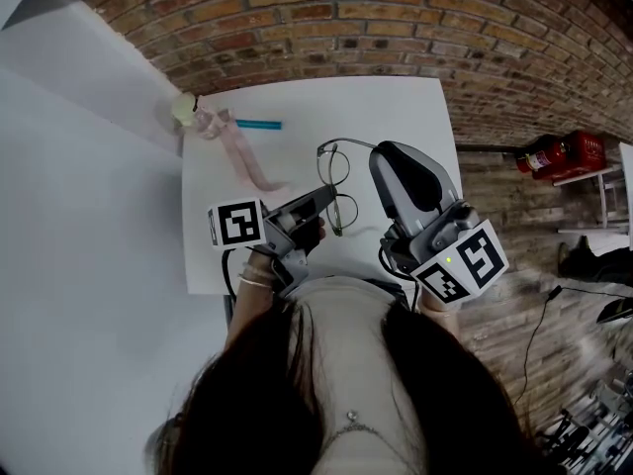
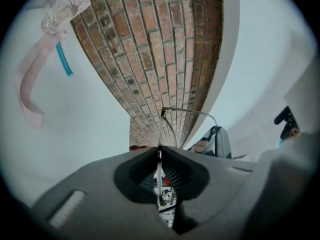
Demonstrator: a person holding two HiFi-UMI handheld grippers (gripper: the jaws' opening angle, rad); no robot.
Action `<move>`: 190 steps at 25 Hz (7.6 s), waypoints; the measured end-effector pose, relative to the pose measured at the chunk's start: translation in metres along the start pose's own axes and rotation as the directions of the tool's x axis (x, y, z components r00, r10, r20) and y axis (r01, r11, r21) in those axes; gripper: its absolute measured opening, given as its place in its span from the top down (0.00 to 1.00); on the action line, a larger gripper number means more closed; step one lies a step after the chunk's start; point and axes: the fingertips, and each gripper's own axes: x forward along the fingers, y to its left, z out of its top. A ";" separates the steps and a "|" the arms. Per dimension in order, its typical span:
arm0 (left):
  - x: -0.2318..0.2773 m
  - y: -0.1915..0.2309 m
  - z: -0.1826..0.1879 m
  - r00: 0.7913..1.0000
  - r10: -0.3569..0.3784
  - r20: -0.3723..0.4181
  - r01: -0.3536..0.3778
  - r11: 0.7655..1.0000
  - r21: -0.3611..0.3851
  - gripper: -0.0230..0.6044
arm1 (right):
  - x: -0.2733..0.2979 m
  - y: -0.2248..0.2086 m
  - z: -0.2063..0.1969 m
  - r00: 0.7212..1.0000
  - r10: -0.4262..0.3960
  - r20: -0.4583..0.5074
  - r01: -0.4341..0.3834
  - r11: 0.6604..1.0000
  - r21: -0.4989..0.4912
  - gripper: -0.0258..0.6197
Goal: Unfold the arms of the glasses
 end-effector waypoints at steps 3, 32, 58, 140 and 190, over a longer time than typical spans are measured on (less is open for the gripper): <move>0.000 -0.001 0.001 1.000 0.002 0.004 -0.002 1.000 -0.009 0.93 | 0.000 0.002 0.001 1.000 0.006 -0.001 -0.006 1.000 -0.001 0.91; -0.008 -0.006 0.018 0.995 0.033 0.090 -0.035 0.999 0.030 0.93 | -0.005 -0.012 -0.002 0.999 -0.053 0.002 0.052 0.998 0.047 0.88; -0.006 -0.015 0.028 0.986 0.045 0.159 -0.070 0.984 0.161 0.93 | 0.024 0.008 -0.068 0.975 0.054 -0.215 -0.014 0.983 0.183 0.86; -0.026 -0.019 0.055 0.942 0.043 0.332 -0.144 0.947 0.287 0.93 | 0.035 0.023 -0.067 0.974 0.072 -0.217 -0.037 0.986 0.163 0.92; -0.051 -0.012 0.079 0.882 -0.027 0.471 0.014 0.999 0.032 0.93 | 0.031 0.024 -0.058 0.979 0.083 -0.185 -0.055 0.987 0.151 0.92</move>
